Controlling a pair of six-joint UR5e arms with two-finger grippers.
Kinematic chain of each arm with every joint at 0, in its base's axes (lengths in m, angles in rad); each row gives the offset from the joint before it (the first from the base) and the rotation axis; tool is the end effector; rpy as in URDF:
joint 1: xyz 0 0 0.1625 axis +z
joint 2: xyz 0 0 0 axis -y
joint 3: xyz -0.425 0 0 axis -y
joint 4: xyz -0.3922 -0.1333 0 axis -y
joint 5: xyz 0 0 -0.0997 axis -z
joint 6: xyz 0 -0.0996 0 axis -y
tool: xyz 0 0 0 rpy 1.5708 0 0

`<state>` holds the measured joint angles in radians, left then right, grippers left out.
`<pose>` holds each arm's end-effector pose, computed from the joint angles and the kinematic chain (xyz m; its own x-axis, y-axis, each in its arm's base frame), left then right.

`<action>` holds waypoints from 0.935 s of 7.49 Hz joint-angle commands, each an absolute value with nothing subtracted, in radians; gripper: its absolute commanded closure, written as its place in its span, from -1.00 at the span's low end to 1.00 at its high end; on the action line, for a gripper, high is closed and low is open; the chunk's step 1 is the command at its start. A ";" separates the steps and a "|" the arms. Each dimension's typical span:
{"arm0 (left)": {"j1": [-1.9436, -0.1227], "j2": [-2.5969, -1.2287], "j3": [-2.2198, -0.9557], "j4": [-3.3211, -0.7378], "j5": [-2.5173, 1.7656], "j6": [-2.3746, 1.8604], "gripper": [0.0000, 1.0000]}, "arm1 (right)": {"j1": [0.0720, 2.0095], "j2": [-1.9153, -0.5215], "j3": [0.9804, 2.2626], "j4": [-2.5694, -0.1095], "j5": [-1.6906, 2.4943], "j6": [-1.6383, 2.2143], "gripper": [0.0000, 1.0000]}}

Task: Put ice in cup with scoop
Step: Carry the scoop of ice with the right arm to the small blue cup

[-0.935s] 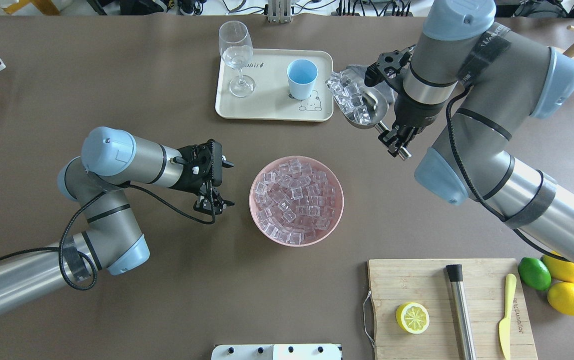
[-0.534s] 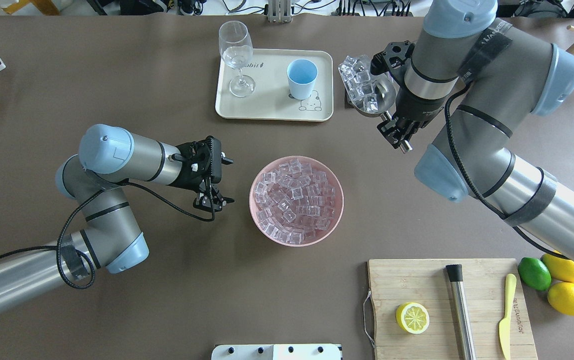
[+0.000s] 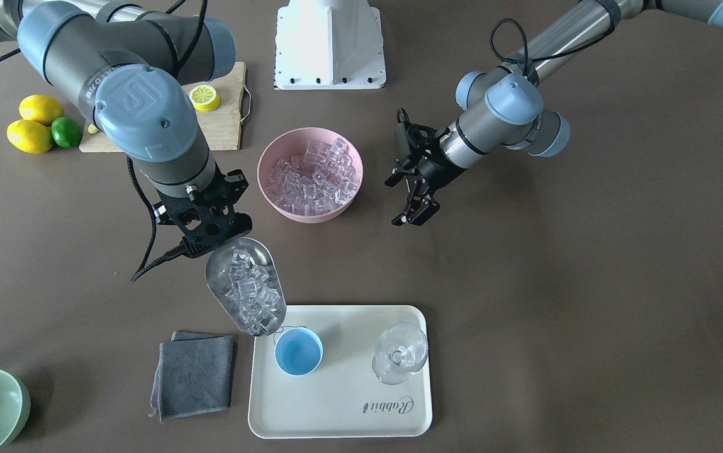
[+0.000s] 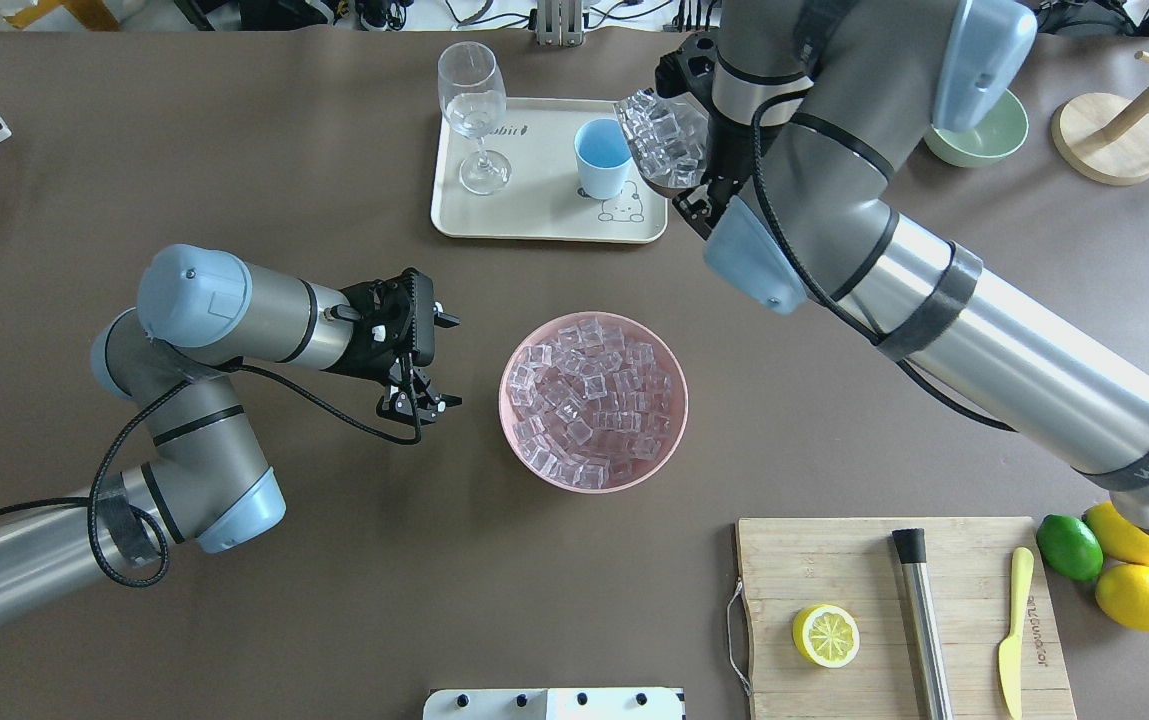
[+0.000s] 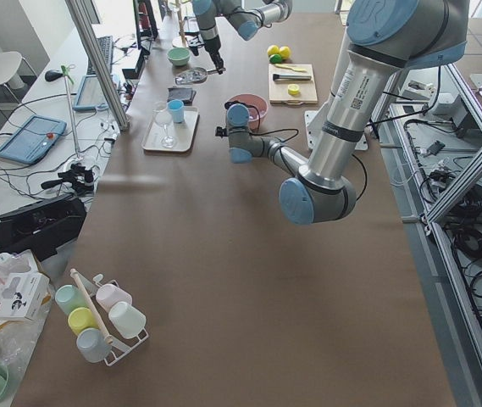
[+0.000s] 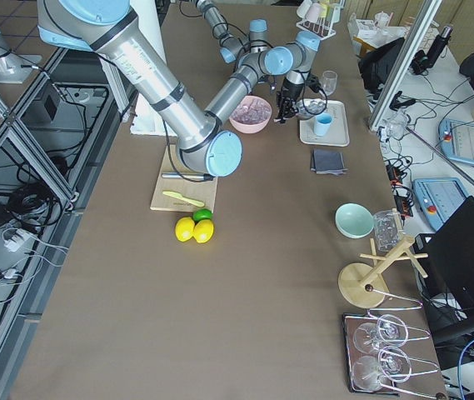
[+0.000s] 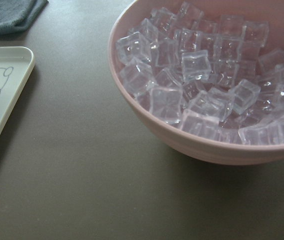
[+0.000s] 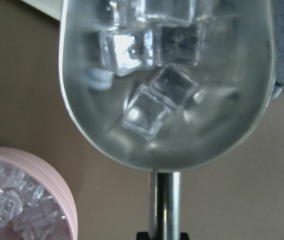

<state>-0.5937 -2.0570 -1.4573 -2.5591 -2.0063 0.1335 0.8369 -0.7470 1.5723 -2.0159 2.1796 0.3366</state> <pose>0.5067 -0.4521 0.3167 0.1408 0.9891 0.0431 -0.1931 -0.0153 0.9811 -0.4127 -0.5715 0.2020 0.6462 -0.4396 0.6238 0.4328 0.8844 0.1749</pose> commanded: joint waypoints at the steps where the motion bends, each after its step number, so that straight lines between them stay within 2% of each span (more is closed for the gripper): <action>1: -0.589 -2.046 -1.479 -2.542 -2.006 0.135 -0.98 | 0.877 -0.498 1.250 -2.048 2.293 0.339 1.00; 3: -0.587 -2.049 -1.486 -2.514 -2.006 0.133 -0.98 | 0.908 -0.398 1.108 -2.115 2.362 0.339 1.00; 7: -0.581 -2.045 -1.493 -2.511 -2.008 0.133 -0.98 | 0.896 -0.422 1.103 -2.244 2.442 0.347 1.00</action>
